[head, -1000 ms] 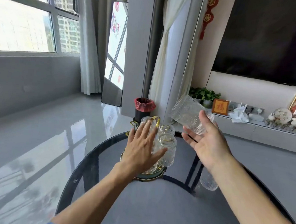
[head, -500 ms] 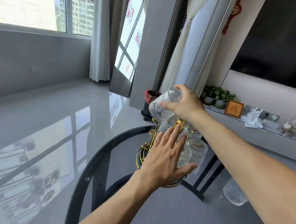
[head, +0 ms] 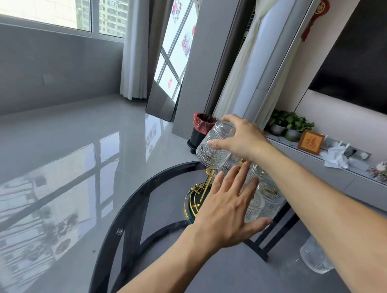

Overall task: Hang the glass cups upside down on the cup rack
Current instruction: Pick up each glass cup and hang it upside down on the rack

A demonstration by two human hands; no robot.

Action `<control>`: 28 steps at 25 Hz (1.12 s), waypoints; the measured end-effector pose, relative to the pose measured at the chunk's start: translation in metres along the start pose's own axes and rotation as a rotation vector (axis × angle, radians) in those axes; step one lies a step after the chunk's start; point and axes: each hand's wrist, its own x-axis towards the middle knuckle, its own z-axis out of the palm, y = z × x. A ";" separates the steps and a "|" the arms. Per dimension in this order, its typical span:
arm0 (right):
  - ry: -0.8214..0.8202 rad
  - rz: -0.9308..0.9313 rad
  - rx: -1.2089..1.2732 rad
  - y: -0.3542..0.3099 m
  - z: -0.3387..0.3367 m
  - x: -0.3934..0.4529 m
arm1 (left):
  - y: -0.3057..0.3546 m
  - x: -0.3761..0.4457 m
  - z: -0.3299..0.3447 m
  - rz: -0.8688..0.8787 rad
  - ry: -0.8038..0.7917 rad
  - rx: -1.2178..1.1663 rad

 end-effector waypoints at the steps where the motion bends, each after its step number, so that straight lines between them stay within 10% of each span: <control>1: -0.020 -0.006 -0.001 0.000 0.002 -0.001 | 0.000 0.000 0.000 0.001 0.000 0.002; 18: -0.319 -0.003 -0.487 0.006 0.023 -0.003 | -0.001 0.000 0.001 0.011 0.037 0.033; 28: 0.168 -0.017 0.130 0.076 -0.030 -0.106 | 0.043 -0.028 0.003 0.030 -0.022 0.143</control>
